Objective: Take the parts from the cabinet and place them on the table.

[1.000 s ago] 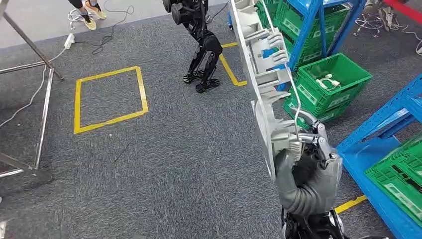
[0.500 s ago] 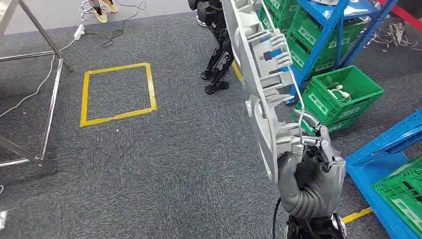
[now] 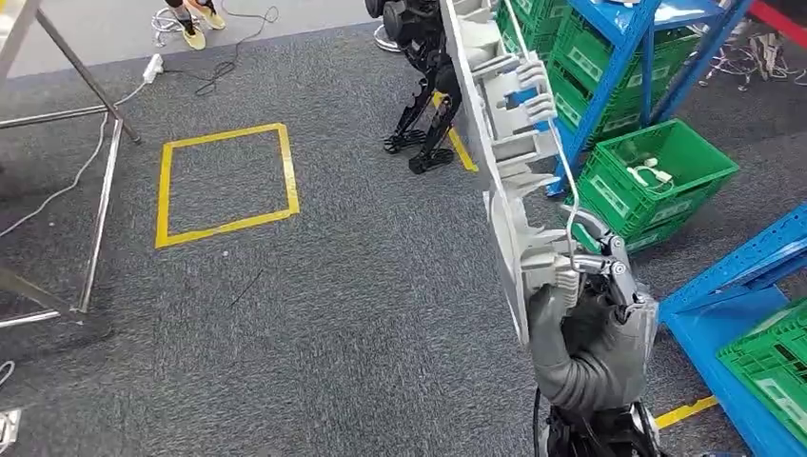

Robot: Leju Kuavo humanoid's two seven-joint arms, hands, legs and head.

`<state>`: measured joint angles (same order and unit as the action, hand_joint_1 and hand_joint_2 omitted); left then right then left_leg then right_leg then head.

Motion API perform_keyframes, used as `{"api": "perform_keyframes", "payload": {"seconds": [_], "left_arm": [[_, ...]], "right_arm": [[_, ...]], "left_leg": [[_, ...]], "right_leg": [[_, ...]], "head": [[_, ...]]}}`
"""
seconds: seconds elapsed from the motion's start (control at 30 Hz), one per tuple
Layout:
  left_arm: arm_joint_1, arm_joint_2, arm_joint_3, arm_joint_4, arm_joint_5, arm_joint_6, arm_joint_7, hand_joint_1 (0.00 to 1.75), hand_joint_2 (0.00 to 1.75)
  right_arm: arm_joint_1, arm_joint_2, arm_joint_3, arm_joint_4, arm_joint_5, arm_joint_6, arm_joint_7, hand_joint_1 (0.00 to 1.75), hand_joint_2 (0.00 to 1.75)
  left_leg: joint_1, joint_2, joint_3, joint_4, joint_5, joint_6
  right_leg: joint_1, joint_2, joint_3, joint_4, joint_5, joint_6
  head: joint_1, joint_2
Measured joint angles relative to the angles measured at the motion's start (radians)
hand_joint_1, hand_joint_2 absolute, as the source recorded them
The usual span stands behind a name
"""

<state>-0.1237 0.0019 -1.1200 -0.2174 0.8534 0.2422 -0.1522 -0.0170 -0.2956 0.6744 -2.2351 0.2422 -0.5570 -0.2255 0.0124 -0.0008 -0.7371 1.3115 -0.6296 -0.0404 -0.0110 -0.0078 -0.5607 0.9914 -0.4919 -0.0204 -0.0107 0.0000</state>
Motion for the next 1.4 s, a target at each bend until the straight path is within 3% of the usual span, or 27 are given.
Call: {"api": "perform_keyframes", "payload": {"seconds": [0.07,0.1,0.13,0.17,0.2,0.3,0.33,0.37,0.43,0.47,0.5,0.53,0.63,0.67,0.8,0.83,0.87,0.9,0.97,1.0,1.03,1.07,1.13,1.17,1.23,1.33,1.4], "left_arm": [[0.000,0.000,0.000,0.000,0.000,0.000,0.000,0.00,1.75],[-0.001,0.000,0.000,0.000,0.000,0.000,0.000,0.00,1.75],[-0.001,0.000,0.000,0.000,0.000,0.000,0.000,0.00,1.75],[-0.002,-0.001,0.000,0.000,0.000,0.000,0.000,0.00,1.75],[-0.003,0.000,0.000,0.000,0.000,0.000,0.000,0.00,1.75],[-0.001,0.001,0.000,0.000,0.000,0.000,0.000,0.00,1.75],[-0.001,0.001,0.000,0.000,0.000,0.000,0.000,0.00,1.75],[-0.002,0.001,0.000,0.000,0.000,0.000,0.000,0.00,1.75],[-0.002,0.000,0.000,0.000,0.000,0.000,0.000,0.00,1.75],[-0.001,0.000,0.000,0.000,0.000,0.000,0.000,0.00,1.75],[0.000,0.000,0.000,0.000,0.000,0.000,0.000,0.00,1.75],[-0.001,0.000,0.000,0.000,0.000,0.000,0.000,0.00,1.75],[-0.001,-0.001,0.000,0.000,0.000,0.000,0.000,0.00,1.75],[-0.002,-0.004,0.000,0.000,0.000,0.000,0.000,0.00,1.75],[-0.003,-0.004,0.000,0.000,0.000,0.000,0.000,0.00,1.75],[-0.003,-0.003,0.000,0.000,0.000,0.000,0.000,0.00,1.75],[-0.003,-0.003,0.000,0.000,0.000,0.000,0.000,0.00,1.75],[-0.003,-0.002,0.000,0.000,0.000,0.000,0.000,0.00,1.75],[-0.001,-0.001,0.000,0.000,0.000,0.000,0.000,0.00,1.75],[0.000,-0.001,0.000,0.000,0.000,0.000,0.000,0.00,1.75],[0.000,-0.001,0.000,0.000,0.000,0.000,0.000,0.00,1.75],[0.000,0.000,0.000,0.000,0.000,0.000,0.000,0.00,1.75],[0.000,0.000,0.000,0.000,0.000,0.000,0.000,0.00,1.75],[-0.002,0.000,0.000,0.000,0.000,0.000,0.000,0.00,1.75],[-0.001,0.001,0.000,0.000,0.000,0.000,0.000,0.00,1.75],[0.001,0.001,0.000,0.000,0.000,0.000,0.000,0.00,1.75],[-0.001,0.001,0.000,0.000,0.000,0.000,0.000,0.00,1.75]], "right_arm": [[0.000,0.000,0.000,0.000,0.000,0.000,0.000,1.75,1.75],[0.000,0.000,0.000,0.000,0.000,0.000,0.000,1.75,1.75],[0.000,0.000,0.000,0.000,0.000,0.000,0.000,1.75,1.75],[0.000,0.000,0.000,0.000,0.000,0.000,0.000,1.75,1.75],[0.000,0.000,0.000,0.000,0.000,0.000,0.000,1.75,1.75],[-0.001,0.000,0.000,0.000,0.000,0.000,0.000,1.75,1.75],[0.000,0.000,0.000,0.000,0.000,0.000,0.000,1.75,1.75],[0.000,0.000,0.000,0.000,0.000,0.000,0.000,1.75,1.75],[0.000,0.000,0.000,0.000,0.000,0.000,0.000,1.75,1.75],[0.000,0.000,0.000,0.000,0.000,0.000,0.000,1.75,1.75],[0.000,0.000,0.000,0.000,0.000,0.000,0.000,1.75,1.75],[0.000,0.000,0.000,0.000,0.000,0.000,0.000,1.75,1.75],[0.000,0.000,0.000,0.000,0.000,0.000,0.000,1.75,1.75],[0.000,0.000,-0.001,0.000,0.000,0.000,0.000,1.75,1.75],[0.000,0.000,-0.001,-0.001,0.000,0.000,0.000,1.75,1.75],[0.000,0.000,0.000,0.000,0.000,0.000,0.000,1.75,1.75],[-0.001,0.000,0.000,-0.001,0.000,0.000,0.000,1.75,1.75],[-0.001,0.000,0.000,0.000,0.000,0.000,0.000,1.75,1.75],[0.000,0.000,0.000,0.000,0.000,0.000,0.000,1.75,1.75],[0.000,0.000,0.000,0.000,0.000,0.000,0.000,1.75,1.75],[0.000,0.000,0.000,0.000,0.000,0.000,0.000,1.75,1.75],[0.000,0.000,0.000,0.000,0.000,0.000,0.000,1.75,1.75],[0.000,0.000,0.001,0.000,0.000,0.000,0.000,1.75,1.75],[0.001,0.000,0.001,0.000,0.000,0.000,0.000,1.75,1.75],[-0.001,0.000,0.000,0.000,0.000,0.000,0.000,1.75,1.75],[0.000,0.000,0.000,0.000,0.000,0.000,0.000,1.75,1.75],[-0.001,0.000,0.000,0.000,0.000,0.000,0.000,1.75,1.75]], "left_leg": [[0.007,0.002,0.044,-0.095,0.077,-0.006],[0.010,0.005,0.090,-0.185,0.126,-0.010],[0.014,0.011,0.128,-0.265,0.148,-0.015],[0.005,0.011,0.140,-0.278,0.133,-0.016],[0.005,0.011,0.138,-0.277,0.132,0.004],[0.000,0.006,0.138,-0.280,0.133,0.027],[0.003,0.005,0.140,-0.283,0.135,0.034],[0.001,0.005,0.140,-0.283,0.134,0.041],[-0.006,0.005,0.140,-0.283,0.133,0.049],[-0.011,0.005,0.141,-0.282,0.133,0.052],[-0.015,0.004,0.142,-0.282,0.132,0.053],[-0.019,0.002,0.144,-0.282,0.132,0.054],[-0.027,-0.002,0.153,-0.282,0.129,0.057],[-0.030,-0.001,0.149,-0.282,0.128,0.055],[-0.025,0.001,0.144,-0.285,0.134,0.039],[-0.025,0.001,0.141,-0.278,0.124,0.034],[-0.025,0.000,0.133,-0.254,0.104,0.026],[-0.021,-0.001,0.104,-0.190,0.064,0.019],[-0.010,-0.001,0.032,-0.040,-0.002,0.006],[-0.006,-0.001,0.009,0.003,-0.010,0.001],[-0.003,0.000,0.011,-0.004,0.008,-0.003],[0.000,0.000,0.032,-0.049,0.043,-0.005],[0.006,0.003,0.126,-0.228,0.136,-0.008],[0.004,0.004,0.149,-0.270,0.121,-0.008],[-0.001,0.003,0.148,-0.277,0.124,0.017],[-0.001,0.002,0.149,-0.286,0.132,0.039],[-0.001,0.003,0.148,-0.287,0.132,0.049]], "right_leg": [[-0.006,0.001,0.005,0.003,-0.006,0.009],[-0.010,0.002,0.010,0.007,-0.011,0.016],[-0.013,0.002,0.012,0.012,-0.017,0.025],[-0.006,0.005,0.008,0.019,-0.022,0.034],[-0.007,0.005,0.007,0.019,-0.022,0.039],[-0.013,0.002,0.012,0.014,-0.023,0.052],[-0.016,0.002,0.009,0.027,-0.039,0.057],[-0.015,0.003,-0.009,0.071,-0.072,0.056],[-0.014,0.004,-0.081,0.234,-0.153,0.055],[-0.013,0.004,-0.115,0.307,-0.177,0.053],[-0.011,0.003,-0.130,0.335,-0.175,0.049],[-0.007,0.004,-0.122,0.316,-0.151,0.042],[0.013,0.008,-0.019,0.083,-0.016,0.009],[0.018,0.008,0.000,0.050,-0.027,-0.006],[0.022,0.008,0.001,0.020,-0.018,-0.005],[0.012,0.004,0.010,0.005,-0.008,-0.005],[0.012,0.003,0.014,-0.001,-0.006,-0.007],[0.011,0.001,0.013,-0.001,-0.005,-0.008],[0.011,-0.001,0.013,0.000,-0.006,-0.008],[0.011,-0.002,0.013,0.000,-0.006,-0.008],[0.010,-0.002,0.013,0.001,-0.007,-0.007],[0.008,-0.002,0.013,0.004,-0.008,-0.004],[0.003,0.000,0.015,0.013,-0.016,0.007],[0.003,0.001,0.013,0.016,-0.020,0.014],[0.007,0.002,0.008,0.021,-0.020,0.025],[0.001,0.002,0.006,0.022,-0.026,0.042],[0.000,0.003,-0.026,0.103,-0.085,0.048]], "head": [[-0.001,0.000],[-0.001,0.000],[-0.006,0.000],[-0.015,0.000],[-0.012,0.000],[-0.002,0.000],[0.002,0.000],[0.007,0.000],[0.023,0.000],[0.029,0.000],[0.032,0.000],[0.034,0.000],[0.046,0.000],[0.042,0.000],[0.047,0.000],[0.047,0.000],[0.043,0.000],[0.035,0.000],[0.022,0.000],[0.020,0.000],[0.017,0.000],[0.014,0.000],[0.007,0.000],[0.002,0.000],[0.001,0.000],[0.003,0.000],[0.018,0.000]]}}
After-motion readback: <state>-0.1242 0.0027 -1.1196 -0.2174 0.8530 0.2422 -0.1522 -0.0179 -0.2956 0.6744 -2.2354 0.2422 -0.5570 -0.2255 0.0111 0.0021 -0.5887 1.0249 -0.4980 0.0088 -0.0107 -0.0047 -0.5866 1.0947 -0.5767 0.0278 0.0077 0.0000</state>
